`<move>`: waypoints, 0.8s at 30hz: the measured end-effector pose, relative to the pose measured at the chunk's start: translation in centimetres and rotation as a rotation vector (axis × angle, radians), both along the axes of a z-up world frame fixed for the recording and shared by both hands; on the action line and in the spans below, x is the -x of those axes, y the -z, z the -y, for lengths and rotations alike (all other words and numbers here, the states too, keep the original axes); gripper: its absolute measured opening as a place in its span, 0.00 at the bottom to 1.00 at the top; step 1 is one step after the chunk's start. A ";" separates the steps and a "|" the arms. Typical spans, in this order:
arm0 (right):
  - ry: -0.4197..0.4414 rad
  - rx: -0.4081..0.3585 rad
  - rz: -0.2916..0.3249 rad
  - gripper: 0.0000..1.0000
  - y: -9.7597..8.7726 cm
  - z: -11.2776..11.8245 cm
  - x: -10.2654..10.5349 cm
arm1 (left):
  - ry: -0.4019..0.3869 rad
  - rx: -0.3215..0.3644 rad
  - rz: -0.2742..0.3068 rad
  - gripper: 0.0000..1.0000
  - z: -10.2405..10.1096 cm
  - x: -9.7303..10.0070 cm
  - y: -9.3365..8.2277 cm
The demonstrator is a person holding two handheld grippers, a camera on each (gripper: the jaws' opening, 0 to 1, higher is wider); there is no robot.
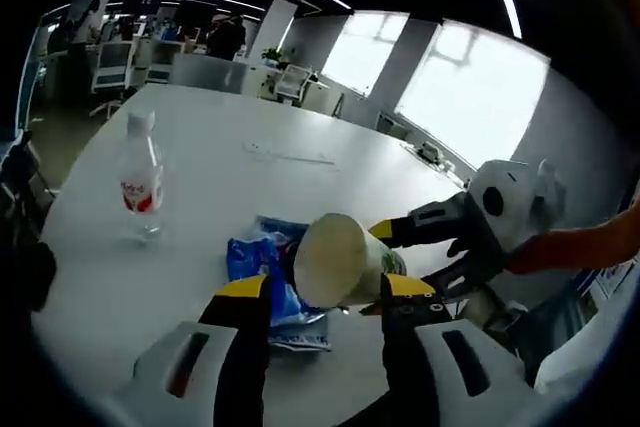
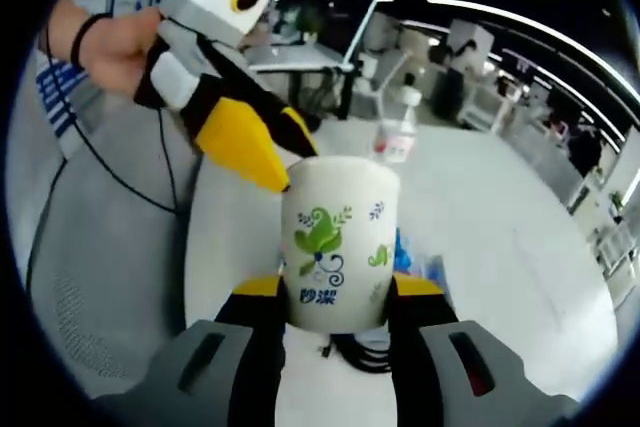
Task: Arrange the tabletop items into an orderly group along one side of the table until the central work area is clear of visible clutter.
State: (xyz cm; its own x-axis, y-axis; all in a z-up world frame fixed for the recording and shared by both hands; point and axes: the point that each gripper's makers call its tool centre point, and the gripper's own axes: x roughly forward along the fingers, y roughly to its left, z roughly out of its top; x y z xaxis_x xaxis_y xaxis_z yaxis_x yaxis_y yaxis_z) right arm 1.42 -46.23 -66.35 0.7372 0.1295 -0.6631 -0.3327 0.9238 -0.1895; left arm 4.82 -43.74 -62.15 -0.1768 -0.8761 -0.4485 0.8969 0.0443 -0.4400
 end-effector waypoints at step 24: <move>-0.035 -0.036 0.019 0.38 0.4 -3.4 0.6 | 0.058 0.039 -0.110 0.12 0.3 2.6 -0.3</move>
